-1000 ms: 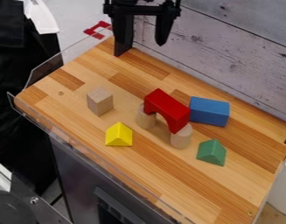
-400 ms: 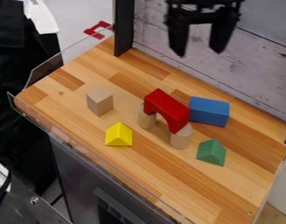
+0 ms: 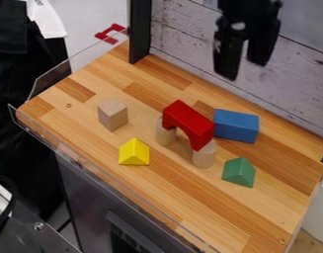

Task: Put the blue rectangular block on top of the red arch

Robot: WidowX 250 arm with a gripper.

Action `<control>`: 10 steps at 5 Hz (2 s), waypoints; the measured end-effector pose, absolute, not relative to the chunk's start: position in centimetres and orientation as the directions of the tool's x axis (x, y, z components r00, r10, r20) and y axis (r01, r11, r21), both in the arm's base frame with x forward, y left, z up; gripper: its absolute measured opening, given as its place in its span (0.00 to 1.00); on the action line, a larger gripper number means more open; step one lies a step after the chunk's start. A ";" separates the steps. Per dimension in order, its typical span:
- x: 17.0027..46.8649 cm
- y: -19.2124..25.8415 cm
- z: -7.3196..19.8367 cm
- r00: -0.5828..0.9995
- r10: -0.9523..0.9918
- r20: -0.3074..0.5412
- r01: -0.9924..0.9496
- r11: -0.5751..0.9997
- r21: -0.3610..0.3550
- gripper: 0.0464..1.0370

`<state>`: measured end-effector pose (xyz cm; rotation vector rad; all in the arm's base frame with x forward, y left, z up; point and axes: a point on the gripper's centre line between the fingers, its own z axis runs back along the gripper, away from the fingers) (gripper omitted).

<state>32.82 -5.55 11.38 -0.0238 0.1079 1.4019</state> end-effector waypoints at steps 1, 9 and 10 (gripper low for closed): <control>33.5 -6.0 10.1 0.056 0.993 -0.102 -0.998 0.056 -0.005 0.96; 34.2 -6.0 3.5 -0.374 0.920 -0.121 -0.925 -0.379 -0.020 0.96; 34.9 -6.0 3.3 -0.377 0.918 -0.124 -0.923 -0.383 -0.025 0.96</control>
